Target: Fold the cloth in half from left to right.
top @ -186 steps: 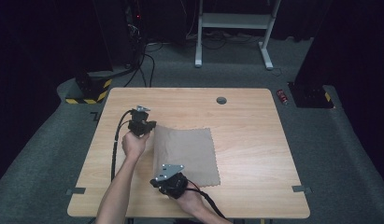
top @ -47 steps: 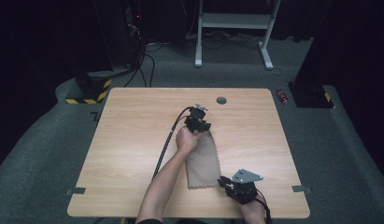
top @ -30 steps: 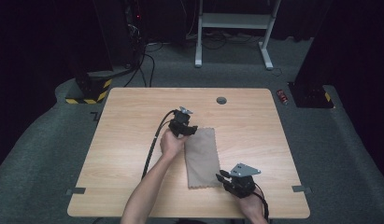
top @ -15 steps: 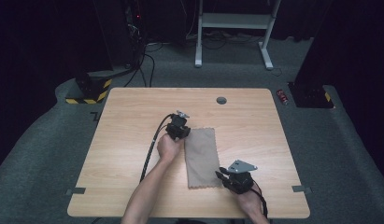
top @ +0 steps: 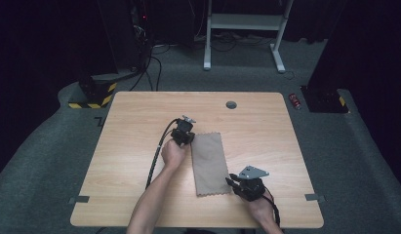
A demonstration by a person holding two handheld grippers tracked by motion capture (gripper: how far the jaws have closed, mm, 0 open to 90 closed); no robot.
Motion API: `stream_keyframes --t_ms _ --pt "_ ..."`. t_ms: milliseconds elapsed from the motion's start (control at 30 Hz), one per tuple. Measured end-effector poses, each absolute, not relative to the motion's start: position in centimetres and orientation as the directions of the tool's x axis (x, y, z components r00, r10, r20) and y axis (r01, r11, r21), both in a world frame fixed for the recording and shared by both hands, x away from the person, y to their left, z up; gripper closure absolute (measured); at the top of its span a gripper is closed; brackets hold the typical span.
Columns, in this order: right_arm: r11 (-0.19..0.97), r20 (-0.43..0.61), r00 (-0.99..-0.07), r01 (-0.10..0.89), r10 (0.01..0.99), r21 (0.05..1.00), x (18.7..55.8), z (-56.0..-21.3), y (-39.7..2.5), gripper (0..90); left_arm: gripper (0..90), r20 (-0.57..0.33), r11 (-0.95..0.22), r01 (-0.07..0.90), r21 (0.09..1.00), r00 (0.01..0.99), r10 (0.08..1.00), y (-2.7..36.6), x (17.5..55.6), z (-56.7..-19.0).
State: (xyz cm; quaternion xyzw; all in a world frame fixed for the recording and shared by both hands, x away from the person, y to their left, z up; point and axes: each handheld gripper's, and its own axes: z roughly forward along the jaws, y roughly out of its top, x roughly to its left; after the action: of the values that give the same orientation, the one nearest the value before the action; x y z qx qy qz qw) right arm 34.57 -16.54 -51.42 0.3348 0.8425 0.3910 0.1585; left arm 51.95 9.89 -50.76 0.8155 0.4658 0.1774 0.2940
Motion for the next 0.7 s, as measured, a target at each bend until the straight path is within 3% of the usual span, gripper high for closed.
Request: stream_keyframes --t_ms 33,133,167,233,433,700 --pt "0.472 -0.005 -0.726 0.443 0.688 0.762 34.6 -51.5 -16.5 72.7 78.1 0.024 -0.392 0.656 0.645 0.496 0.868 10.0 51.9 -50.7" --pt "0.475 0.002 -0.728 0.45 0.686 0.757 34.7 -51.9 -16.4 71.9 60.9 -0.021 -0.329 0.642 0.692 0.474 0.88 10.8 50.8 -50.2" --pt "0.478 0.002 -0.729 0.45 0.684 0.755 34.7 -52.0 -16.4 71.8 58.8 -0.021 -0.329 0.642 0.692 0.474 0.88 10.8 50.8 -50.2" --pt "0.481 0.001 -0.729 0.453 0.684 0.751 34.7 -52.1 -16.4 71.7 57.1 -0.047 -0.319 0.625 0.713 0.497 0.867 10.8 49.5 -50.2" --pt "0.495 -0.005 -0.735 0.451 0.678 0.743 34.8 -52.3 -16.7 70.9 52.2 -0.001 -0.387 0.589 0.709 0.55 0.835 10.6 45.4 -51.7" --pt "0.506 -0.014 -0.732 0.458 0.681 0.731 34.8 -52.1 -17.1 69.9 47.0 -0.001 -0.376 0.595 0.71 0.535 0.845 11.3 45.3 -51.8"
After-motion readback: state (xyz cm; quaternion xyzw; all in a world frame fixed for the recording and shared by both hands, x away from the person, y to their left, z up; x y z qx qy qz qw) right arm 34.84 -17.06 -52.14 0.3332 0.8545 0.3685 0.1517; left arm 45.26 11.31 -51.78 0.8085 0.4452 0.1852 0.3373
